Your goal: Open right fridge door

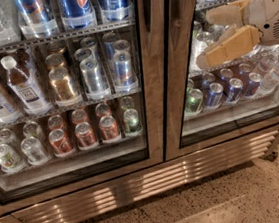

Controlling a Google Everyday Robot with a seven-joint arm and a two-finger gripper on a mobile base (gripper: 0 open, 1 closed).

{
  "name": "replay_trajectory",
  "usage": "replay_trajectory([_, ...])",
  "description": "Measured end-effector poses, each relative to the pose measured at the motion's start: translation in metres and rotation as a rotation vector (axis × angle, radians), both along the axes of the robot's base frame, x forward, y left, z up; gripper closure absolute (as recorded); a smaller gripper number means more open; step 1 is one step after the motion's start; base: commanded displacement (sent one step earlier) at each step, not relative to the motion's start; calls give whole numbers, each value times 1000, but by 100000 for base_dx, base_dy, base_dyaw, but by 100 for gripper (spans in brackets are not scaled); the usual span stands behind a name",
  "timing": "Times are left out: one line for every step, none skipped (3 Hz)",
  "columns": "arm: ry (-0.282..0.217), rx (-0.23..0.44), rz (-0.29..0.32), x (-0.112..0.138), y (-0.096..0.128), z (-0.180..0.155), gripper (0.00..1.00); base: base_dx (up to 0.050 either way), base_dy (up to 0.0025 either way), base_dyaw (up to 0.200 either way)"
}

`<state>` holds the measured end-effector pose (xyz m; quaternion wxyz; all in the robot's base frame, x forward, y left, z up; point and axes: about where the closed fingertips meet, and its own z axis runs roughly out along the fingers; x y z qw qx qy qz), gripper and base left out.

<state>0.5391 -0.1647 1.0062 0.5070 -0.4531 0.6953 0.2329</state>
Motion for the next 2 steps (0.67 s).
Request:
replay_trajectory([-10, 65, 134, 4, 22, 12, 0, 0, 0, 0])
replay_trajectory([12, 104, 263, 5, 38, 23, 0, 0, 0, 0])
